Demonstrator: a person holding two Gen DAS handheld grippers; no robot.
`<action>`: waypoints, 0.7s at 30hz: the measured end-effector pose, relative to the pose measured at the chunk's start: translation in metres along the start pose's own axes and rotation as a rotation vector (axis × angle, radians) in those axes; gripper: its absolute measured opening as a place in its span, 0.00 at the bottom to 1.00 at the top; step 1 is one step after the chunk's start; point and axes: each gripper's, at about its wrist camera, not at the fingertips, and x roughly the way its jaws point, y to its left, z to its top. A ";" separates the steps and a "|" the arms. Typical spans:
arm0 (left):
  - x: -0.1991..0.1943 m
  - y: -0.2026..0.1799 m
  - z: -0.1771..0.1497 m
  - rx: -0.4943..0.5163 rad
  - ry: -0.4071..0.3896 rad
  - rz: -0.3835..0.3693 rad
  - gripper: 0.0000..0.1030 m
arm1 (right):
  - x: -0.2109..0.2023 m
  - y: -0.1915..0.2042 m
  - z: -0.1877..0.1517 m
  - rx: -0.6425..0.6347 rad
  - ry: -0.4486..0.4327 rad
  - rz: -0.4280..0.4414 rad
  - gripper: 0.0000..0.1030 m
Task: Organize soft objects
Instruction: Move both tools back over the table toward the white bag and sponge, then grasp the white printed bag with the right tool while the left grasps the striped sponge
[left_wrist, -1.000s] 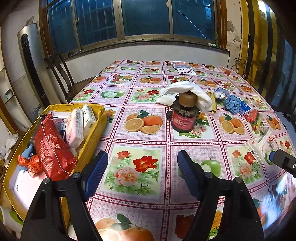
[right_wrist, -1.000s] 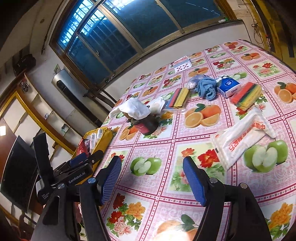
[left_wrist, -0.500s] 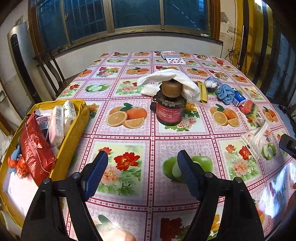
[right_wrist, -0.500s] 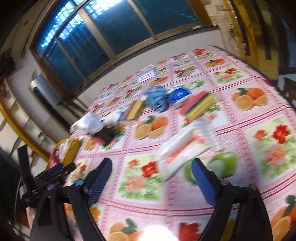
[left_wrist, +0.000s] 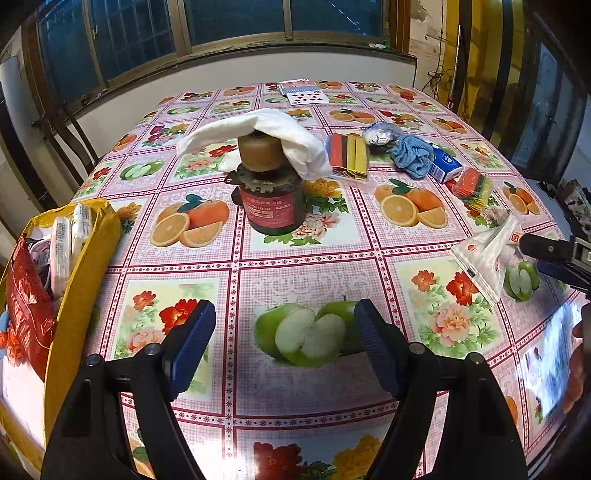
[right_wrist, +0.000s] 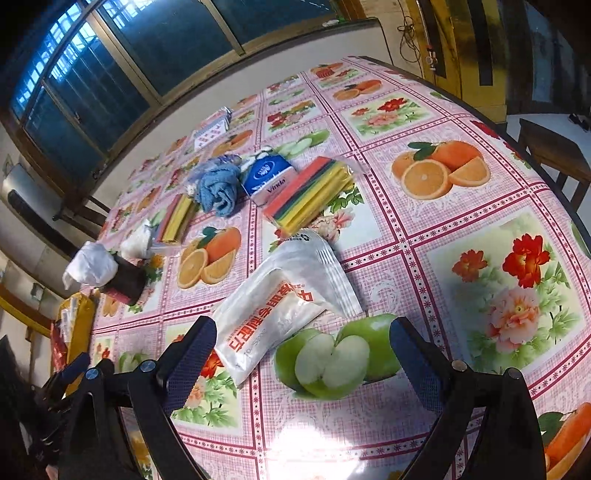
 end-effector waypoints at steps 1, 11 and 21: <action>0.000 -0.001 0.000 0.000 0.001 -0.004 0.75 | 0.007 0.004 0.001 -0.005 0.018 -0.013 0.94; 0.005 0.002 0.003 0.005 0.009 -0.007 0.75 | 0.050 0.054 0.014 -0.246 0.006 -0.171 0.87; 0.009 -0.002 0.004 0.005 0.027 -0.042 0.75 | 0.021 0.027 0.002 -0.303 0.004 -0.106 0.48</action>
